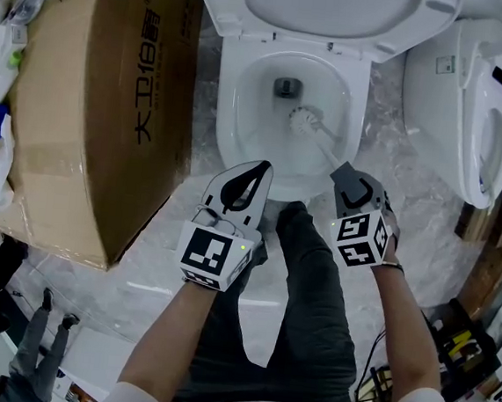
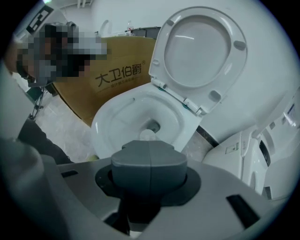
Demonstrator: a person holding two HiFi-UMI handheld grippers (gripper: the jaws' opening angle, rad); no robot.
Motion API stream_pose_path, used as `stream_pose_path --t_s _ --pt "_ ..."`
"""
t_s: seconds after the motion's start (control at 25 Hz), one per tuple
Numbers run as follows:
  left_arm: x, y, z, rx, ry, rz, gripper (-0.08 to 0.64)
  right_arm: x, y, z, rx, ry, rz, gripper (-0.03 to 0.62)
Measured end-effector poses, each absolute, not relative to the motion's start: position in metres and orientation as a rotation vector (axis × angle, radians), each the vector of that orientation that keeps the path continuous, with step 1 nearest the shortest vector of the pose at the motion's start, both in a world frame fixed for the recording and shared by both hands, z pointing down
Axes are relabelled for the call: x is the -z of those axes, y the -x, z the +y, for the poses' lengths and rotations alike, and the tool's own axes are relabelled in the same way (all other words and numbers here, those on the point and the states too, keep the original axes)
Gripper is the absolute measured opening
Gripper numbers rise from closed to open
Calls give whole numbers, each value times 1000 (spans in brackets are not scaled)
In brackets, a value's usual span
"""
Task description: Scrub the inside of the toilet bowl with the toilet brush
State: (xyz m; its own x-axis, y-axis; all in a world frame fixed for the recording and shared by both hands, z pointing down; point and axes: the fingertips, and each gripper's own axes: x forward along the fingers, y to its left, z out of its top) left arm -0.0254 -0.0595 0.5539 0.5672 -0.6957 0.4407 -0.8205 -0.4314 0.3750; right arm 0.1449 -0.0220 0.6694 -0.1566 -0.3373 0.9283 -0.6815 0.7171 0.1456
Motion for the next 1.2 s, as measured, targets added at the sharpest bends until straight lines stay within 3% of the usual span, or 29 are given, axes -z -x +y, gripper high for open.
stream_pose_path --t_s 0.44,1.2 --pt "-558 43 -47 -288 -2234 -1214 8 -684 -83 -2 -426 -820 -1811 155" --pt "-592 51 -72 -297 -2243 -1253 8 -763 -72 -71 -402 -880 -1736 158"
